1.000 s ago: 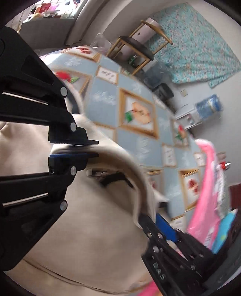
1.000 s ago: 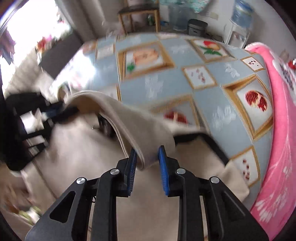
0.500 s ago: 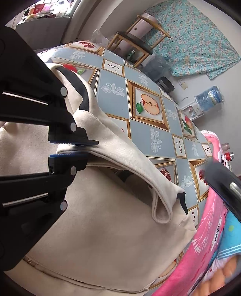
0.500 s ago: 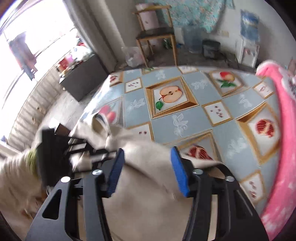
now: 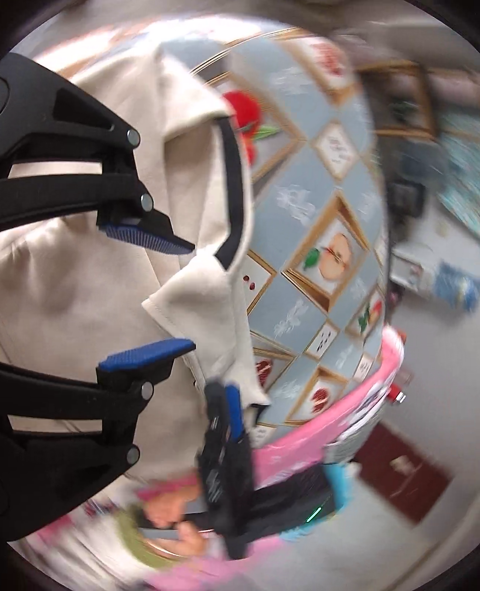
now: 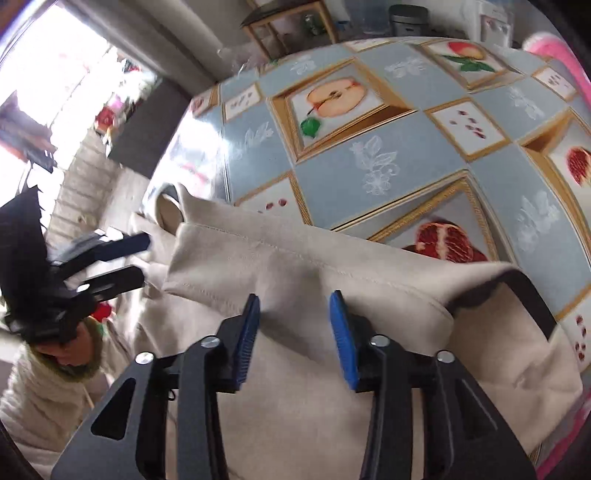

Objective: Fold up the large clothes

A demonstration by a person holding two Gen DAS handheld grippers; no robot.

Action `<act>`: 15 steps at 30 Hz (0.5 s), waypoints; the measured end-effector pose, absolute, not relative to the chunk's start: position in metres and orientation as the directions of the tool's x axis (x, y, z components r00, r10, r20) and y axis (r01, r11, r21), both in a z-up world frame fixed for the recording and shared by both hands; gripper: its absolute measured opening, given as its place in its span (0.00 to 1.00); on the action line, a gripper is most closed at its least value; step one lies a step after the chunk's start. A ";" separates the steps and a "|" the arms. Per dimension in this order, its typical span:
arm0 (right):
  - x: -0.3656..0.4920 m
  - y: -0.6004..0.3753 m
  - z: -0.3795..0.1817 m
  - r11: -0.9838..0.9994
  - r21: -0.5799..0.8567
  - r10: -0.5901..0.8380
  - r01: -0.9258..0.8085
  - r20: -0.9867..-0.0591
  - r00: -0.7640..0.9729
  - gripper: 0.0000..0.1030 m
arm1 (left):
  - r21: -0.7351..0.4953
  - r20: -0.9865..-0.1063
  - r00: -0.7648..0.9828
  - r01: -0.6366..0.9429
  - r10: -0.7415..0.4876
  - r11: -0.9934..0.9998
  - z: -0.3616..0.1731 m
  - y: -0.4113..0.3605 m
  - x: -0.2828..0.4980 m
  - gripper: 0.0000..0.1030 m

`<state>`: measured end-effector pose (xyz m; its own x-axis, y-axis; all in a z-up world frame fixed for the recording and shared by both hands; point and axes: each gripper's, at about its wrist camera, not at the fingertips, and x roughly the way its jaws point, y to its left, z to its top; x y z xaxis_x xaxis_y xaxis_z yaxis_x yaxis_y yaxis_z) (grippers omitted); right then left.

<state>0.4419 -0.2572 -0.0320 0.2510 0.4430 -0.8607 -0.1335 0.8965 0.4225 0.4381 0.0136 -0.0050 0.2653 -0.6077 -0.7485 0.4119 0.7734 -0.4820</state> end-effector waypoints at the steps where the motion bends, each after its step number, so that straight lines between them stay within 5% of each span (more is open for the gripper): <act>1: 0.436 -0.270 -0.023 0.897 0.430 0.441 -0.103 -0.852 0.284 0.53 | -0.541 -0.735 0.240 0.356 -0.634 0.762 -0.012 0.018 0.446 0.49; 4: 0.420 -0.302 -0.017 0.886 0.464 0.437 0.011 -0.840 0.322 0.61 | -0.659 -0.703 0.183 0.195 -0.687 0.727 -0.034 0.030 0.463 0.49; 15: 0.423 -0.344 -0.081 0.651 0.694 0.658 0.308 -0.718 0.227 0.61 | -0.792 -0.607 0.107 -0.012 -0.787 0.610 -0.068 0.032 0.483 0.46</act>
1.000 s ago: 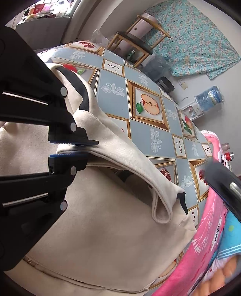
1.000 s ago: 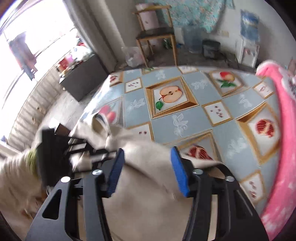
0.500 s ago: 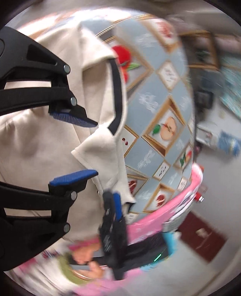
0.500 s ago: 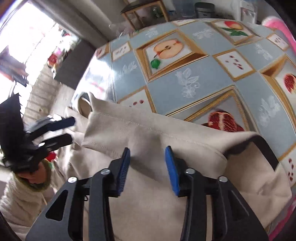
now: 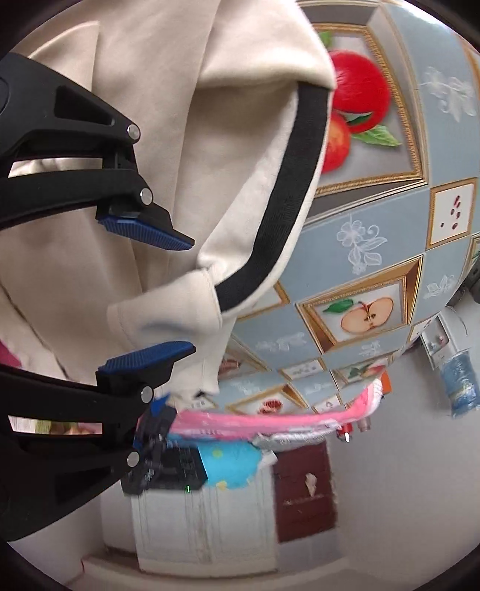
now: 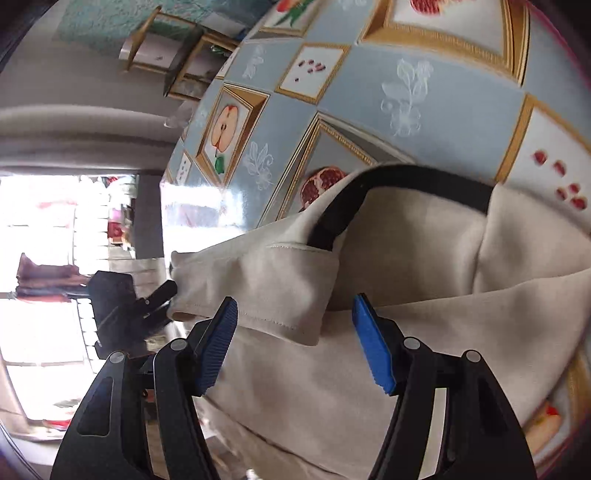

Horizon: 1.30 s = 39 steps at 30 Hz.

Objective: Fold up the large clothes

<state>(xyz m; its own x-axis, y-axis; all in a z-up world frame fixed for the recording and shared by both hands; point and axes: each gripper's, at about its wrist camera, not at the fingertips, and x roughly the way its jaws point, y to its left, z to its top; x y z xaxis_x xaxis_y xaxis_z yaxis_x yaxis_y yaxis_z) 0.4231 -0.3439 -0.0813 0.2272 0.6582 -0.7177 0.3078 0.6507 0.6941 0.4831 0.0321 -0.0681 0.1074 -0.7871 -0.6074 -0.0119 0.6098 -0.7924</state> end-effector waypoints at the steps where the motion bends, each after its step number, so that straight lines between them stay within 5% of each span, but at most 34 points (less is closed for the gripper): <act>1: 0.421 -0.342 -0.081 0.646 0.701 0.665 0.304 -0.711 0.227 0.62 | -0.798 -0.600 0.105 -0.011 -0.793 0.602 -0.068 0.032 0.482 0.46; 6: 0.414 -0.335 -0.081 0.649 0.709 0.679 0.275 -0.703 0.211 0.58 | -0.781 -0.620 0.062 0.052 -0.782 0.623 -0.063 0.013 0.477 0.35; 12: 0.414 -0.323 -0.084 0.711 0.672 0.653 0.205 -0.740 0.161 0.32 | -0.684 -0.702 0.091 0.189 -0.707 0.704 -0.052 -0.004 0.473 0.14; 16: 0.413 -0.306 -0.071 0.844 0.532 0.520 0.061 -0.842 0.146 0.16 | -0.498 -0.797 0.147 0.390 -0.586 0.775 -0.036 -0.025 0.462 0.10; 23: 0.446 -0.288 -0.067 0.957 0.287 0.291 -0.046 -0.932 0.215 0.10 | -0.124 -0.857 0.357 0.557 -0.372 0.821 -0.024 -0.062 0.464 0.08; 34: 0.434 -0.288 -0.076 0.955 0.274 0.294 -0.113 -0.926 0.236 0.12 | -0.220 -0.837 0.292 0.594 -0.463 0.774 -0.028 -0.049 0.459 0.08; 39: 0.425 -0.291 -0.050 0.985 0.142 0.165 -0.095 -0.934 0.318 0.43 | -0.342 -0.803 0.239 0.566 -0.547 0.750 -0.027 -0.038 0.464 0.09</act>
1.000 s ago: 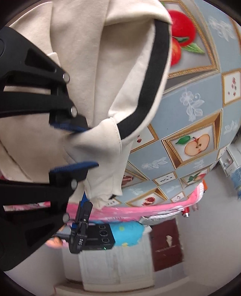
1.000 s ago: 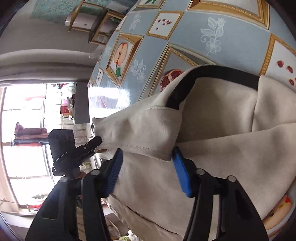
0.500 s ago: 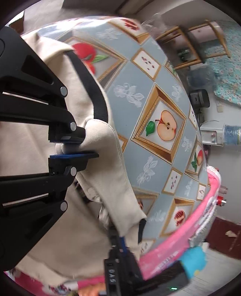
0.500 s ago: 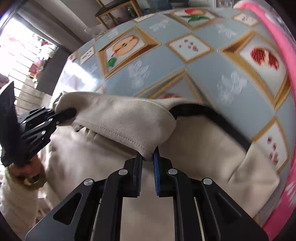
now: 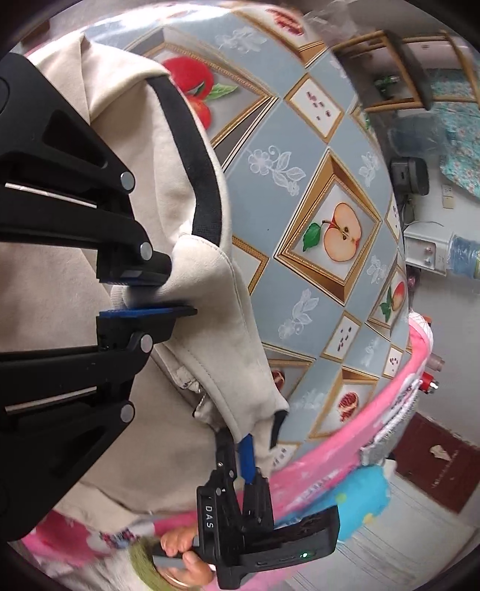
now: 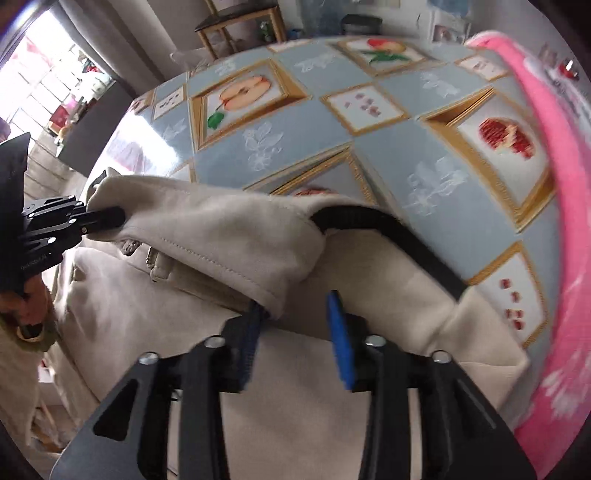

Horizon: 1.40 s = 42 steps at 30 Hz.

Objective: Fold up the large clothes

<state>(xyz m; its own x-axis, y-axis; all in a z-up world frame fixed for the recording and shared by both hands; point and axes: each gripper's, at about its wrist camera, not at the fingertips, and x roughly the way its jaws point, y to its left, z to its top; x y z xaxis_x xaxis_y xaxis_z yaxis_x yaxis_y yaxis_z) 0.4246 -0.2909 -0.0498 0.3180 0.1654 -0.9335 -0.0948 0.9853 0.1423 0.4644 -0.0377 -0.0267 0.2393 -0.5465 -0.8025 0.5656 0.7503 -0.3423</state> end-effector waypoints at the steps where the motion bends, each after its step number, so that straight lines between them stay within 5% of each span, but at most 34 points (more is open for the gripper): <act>1: 0.422 -0.294 -0.039 0.987 0.134 0.155 -0.084 -0.926 0.346 0.46 | -0.358 -0.795 0.233 0.566 -0.560 0.743 -0.027 -0.036 0.464 0.09; 12: 0.446 -0.256 -0.002 0.944 0.254 0.322 -0.210 -0.848 0.421 0.46 | -0.397 -0.779 0.170 0.611 -0.603 0.685 -0.032 -0.034 0.454 0.10; 17: 0.459 -0.231 -0.047 0.903 0.367 0.417 -0.224 -0.874 0.251 0.22 | -0.414 -0.776 0.156 0.604 -0.611 0.681 -0.033 -0.026 0.451 0.18; 29: 0.428 -0.218 -0.055 0.908 0.285 0.360 -0.308 -0.905 0.226 0.22 | -0.378 -0.664 0.252 0.699 -0.704 0.607 0.024 -0.021 0.417 0.20; 35: 0.414 -0.216 -0.052 0.912 0.242 0.328 -0.332 -0.915 0.233 0.22 | -0.291 -0.813 0.159 0.722 -0.560 0.628 -0.023 -0.070 0.416 0.14; 42: 0.420 -0.210 -0.059 0.921 0.158 0.260 -0.356 -0.930 0.262 0.22 | -0.348 -0.803 0.166 0.649 -0.572 0.676 -0.038 -0.064 0.437 0.05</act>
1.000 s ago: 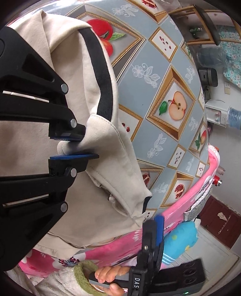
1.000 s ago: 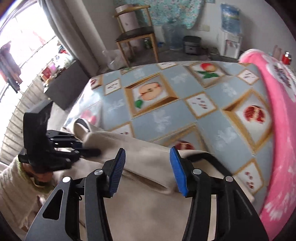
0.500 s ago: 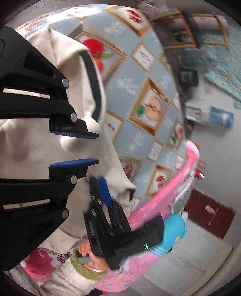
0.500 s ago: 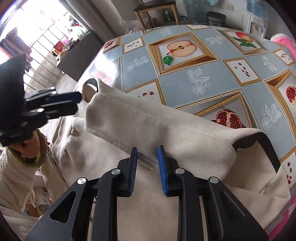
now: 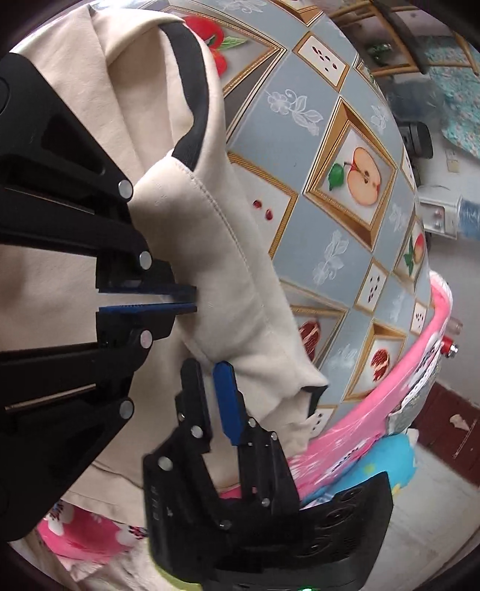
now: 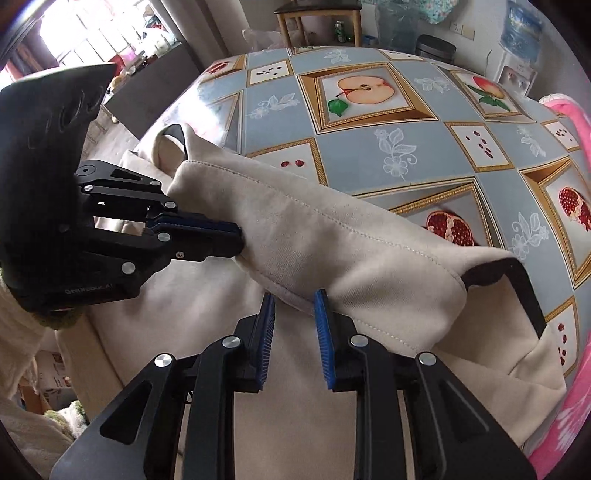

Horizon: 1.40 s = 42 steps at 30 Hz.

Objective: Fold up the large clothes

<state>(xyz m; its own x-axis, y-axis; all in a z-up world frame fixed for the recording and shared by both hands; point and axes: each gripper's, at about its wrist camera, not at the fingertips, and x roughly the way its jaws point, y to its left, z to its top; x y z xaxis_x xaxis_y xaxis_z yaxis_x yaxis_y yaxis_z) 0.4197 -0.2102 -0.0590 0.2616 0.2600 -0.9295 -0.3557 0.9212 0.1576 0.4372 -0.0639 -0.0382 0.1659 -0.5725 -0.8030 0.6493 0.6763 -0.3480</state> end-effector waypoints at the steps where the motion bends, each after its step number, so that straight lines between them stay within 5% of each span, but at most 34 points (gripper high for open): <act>1: 0.423 -0.208 -0.060 0.922 0.139 0.247 -0.362 -0.930 0.272 0.22 | -0.333 -0.804 0.182 0.650 -0.566 0.683 -0.038 -0.065 0.439 0.05; 10: 0.451 -0.208 -0.065 0.919 0.117 0.236 -0.377 -0.928 0.287 0.22 | -0.263 -0.809 0.264 0.637 -0.525 0.725 -0.041 -0.074 0.460 0.05; 17: 0.440 -0.223 -0.065 0.907 0.137 0.261 -0.398 -0.925 0.275 0.22 | -0.326 -0.813 0.205 0.617 -0.545 0.717 -0.046 -0.064 0.460 0.05; 25: 0.436 -0.241 -0.024 0.874 0.347 0.453 -0.339 -0.835 0.313 0.22 | -0.375 -0.798 0.185 0.592 -0.573 0.713 -0.050 -0.055 0.453 0.05; 29: 0.449 -0.219 -0.049 0.860 0.380 0.476 -0.341 -0.838 0.267 0.22 | -0.401 -0.785 0.188 0.571 -0.590 0.716 -0.052 -0.052 0.452 0.05; 38: 0.445 -0.200 -0.067 0.882 0.297 0.403 -0.366 -0.877 0.261 0.22 | -0.416 -0.717 0.264 0.580 -0.645 0.701 -0.022 -0.034 0.448 0.05; 42: 0.437 -0.199 -0.064 0.883 0.244 0.375 -0.401 -0.881 0.289 0.22 | -0.323 -0.805 0.285 0.525 -0.521 0.787 -0.043 -0.046 0.460 0.05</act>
